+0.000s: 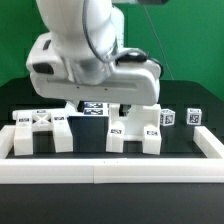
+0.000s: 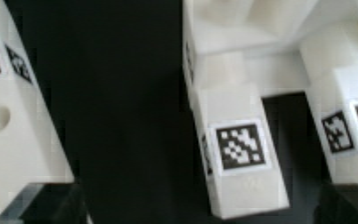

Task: Assemble chair

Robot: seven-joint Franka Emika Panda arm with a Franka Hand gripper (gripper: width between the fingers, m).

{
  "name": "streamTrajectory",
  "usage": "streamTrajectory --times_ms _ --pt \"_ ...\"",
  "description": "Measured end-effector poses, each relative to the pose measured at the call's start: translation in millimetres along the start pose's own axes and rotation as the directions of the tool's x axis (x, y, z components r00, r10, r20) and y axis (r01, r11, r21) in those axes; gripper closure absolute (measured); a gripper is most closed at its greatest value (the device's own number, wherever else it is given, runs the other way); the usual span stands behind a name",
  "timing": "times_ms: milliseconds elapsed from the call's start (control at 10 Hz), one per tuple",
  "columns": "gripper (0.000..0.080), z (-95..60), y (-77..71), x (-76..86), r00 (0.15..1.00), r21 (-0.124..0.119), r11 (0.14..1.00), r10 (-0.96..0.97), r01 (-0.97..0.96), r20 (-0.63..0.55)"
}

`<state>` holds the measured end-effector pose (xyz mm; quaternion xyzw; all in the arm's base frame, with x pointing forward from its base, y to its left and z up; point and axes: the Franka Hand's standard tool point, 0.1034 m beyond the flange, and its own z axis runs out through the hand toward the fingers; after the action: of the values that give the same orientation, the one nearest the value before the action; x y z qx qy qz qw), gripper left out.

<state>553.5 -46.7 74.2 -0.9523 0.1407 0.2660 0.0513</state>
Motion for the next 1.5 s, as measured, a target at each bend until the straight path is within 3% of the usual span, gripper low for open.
streamTrajectory --times_ms 300,400,700,1000,1100,1300,1500 --pt "0.0151 -20.6 3.8 15.6 0.981 0.014 1.0 0.001 0.001 -0.194" --pt "0.0151 -22.8 -1.8 16.7 0.963 0.015 1.0 0.009 -0.005 -0.27" --pt "0.0151 -20.8 1.2 17.6 0.946 0.009 1.0 -0.007 0.01 -0.324" --pt "0.0151 -30.4 24.0 15.8 0.911 -0.056 0.973 -0.23 0.225 -0.342" --pt "0.0151 -30.1 34.2 13.3 0.898 -0.068 0.959 -0.283 0.276 -0.338" --pt "0.0151 -29.8 47.7 10.3 0.88 -0.082 0.95 -0.31 0.301 -0.359" --pt "0.0151 -28.5 46.8 10.8 0.881 -0.083 0.949 -0.312 0.303 -0.356"
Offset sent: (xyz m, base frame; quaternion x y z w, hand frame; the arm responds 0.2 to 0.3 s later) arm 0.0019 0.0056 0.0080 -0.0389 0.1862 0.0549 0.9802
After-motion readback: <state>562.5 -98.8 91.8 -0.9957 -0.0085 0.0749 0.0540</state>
